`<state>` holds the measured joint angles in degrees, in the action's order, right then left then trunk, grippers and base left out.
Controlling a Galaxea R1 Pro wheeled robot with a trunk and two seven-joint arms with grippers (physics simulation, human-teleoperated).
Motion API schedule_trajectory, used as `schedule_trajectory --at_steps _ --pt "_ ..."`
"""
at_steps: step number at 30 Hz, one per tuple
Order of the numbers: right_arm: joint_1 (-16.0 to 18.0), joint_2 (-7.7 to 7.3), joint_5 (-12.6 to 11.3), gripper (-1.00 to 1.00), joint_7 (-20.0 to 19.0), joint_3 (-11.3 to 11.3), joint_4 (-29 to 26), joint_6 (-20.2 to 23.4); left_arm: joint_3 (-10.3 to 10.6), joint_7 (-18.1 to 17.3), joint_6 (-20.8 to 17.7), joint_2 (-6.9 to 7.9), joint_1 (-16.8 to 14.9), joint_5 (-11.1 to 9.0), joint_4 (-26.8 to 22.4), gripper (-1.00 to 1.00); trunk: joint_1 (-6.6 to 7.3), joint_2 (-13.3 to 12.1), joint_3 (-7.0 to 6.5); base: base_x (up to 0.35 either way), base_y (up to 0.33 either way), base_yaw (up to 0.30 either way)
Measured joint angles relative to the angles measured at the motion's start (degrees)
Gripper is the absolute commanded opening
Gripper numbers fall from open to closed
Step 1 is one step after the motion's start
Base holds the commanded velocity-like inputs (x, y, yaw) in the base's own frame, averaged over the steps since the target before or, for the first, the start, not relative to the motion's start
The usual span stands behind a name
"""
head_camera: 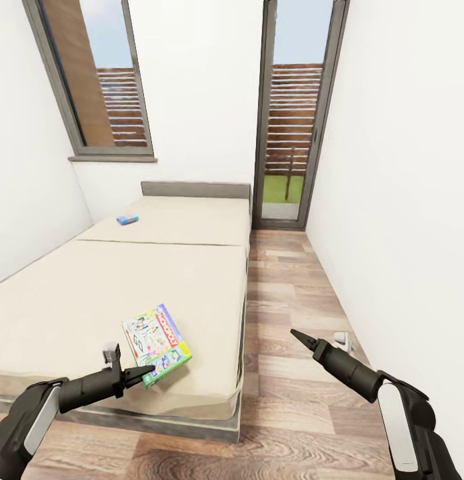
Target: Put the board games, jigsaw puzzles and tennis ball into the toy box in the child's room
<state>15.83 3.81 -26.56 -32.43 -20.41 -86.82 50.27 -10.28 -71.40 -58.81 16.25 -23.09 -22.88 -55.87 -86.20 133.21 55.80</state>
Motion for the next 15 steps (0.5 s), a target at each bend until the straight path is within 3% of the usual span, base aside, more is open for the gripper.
schedule_trajectory --at_steps 7,15 --pt "0.0 0.00 0.0 1.00 0.0 0.0 0.0 0.0 0.0 -0.3 -0.3 0.14 0.0 0.0 0.0 -1.00 1.54 -2.8 -1.26 0.000 0.000 0.000" --pt "0.0 0.00 0.0 1.00 0.0 0.0 0.0 -0.1 0.0 -0.6 -0.5 0.67 -0.1 0.0 0.0 -1.00 2.20 -4.0 -1.80 0.000 0.000 0.000"
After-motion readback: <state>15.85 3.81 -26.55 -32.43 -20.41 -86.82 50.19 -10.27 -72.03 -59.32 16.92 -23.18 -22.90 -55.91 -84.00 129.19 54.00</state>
